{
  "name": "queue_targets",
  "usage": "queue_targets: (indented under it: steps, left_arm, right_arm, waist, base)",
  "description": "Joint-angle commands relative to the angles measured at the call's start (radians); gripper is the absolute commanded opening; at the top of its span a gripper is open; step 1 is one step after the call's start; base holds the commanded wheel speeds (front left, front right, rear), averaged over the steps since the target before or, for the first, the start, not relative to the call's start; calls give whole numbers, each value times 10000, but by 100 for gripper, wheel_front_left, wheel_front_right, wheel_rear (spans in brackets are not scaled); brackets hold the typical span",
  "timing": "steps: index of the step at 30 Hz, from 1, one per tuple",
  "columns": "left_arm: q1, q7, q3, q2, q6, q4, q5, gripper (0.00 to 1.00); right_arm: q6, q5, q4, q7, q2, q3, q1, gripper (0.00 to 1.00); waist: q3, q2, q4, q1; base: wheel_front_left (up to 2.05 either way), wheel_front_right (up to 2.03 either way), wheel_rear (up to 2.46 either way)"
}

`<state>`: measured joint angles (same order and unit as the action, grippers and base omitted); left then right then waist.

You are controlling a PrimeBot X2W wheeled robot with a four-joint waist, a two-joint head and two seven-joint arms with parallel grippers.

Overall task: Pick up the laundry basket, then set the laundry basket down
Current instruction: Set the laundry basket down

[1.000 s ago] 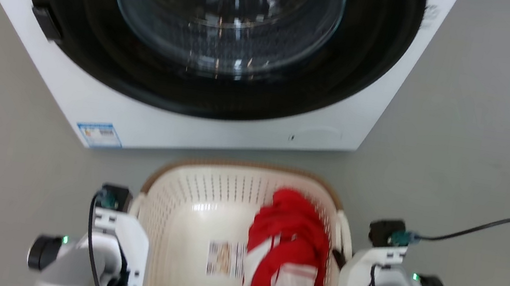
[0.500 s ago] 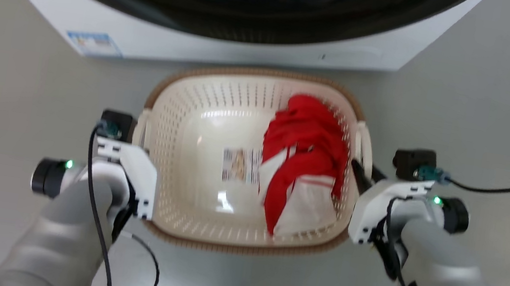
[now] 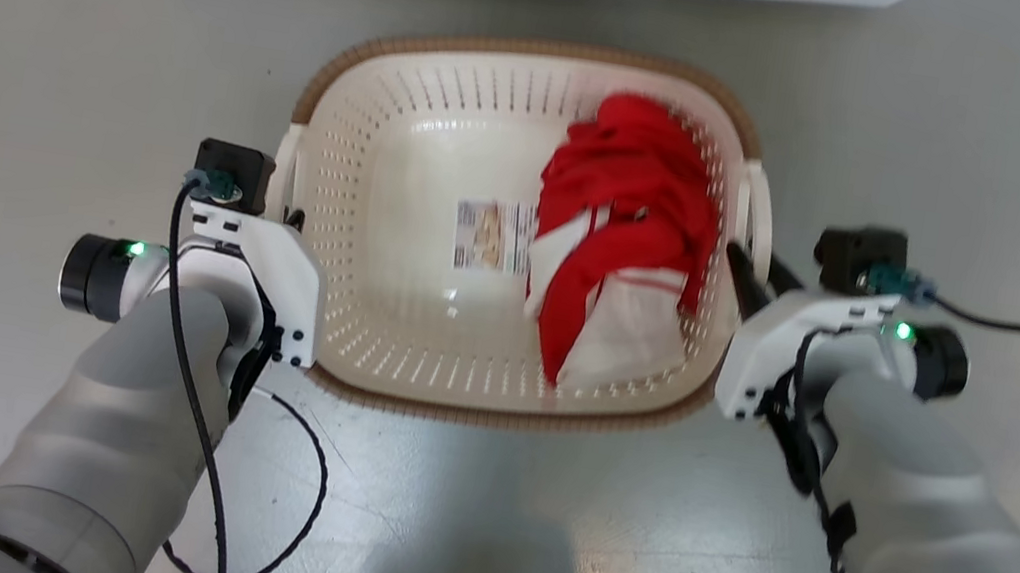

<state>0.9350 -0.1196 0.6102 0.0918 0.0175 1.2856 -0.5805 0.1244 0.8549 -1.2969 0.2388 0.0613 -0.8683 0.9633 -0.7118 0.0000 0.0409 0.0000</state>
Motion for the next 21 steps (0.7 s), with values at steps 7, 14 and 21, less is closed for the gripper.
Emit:
queue_targets:
  steps: [7,14,21]
  left_arm:
    - [471,-450,-136,324,-205,-55,-12,0]
    - [631,-488,-67,340,-262,-19,-27,0]
    - [704,-468,6,379,-303,7,-50,0]
  right_arm:
    - [63,-705,302,227,26,545,123,0]
    - [63,-1282,390,228,11,1136,-21,0]
    - [63,-1779,473,229,-29,1643,-76,0]
  waist:
    - [-553,0,39,0]
    - [-799,0,41,0]
    - [-961,0,70,0]
  base:
    - [0,0,0]
    - [0,0,0]
    - [0,0,0]
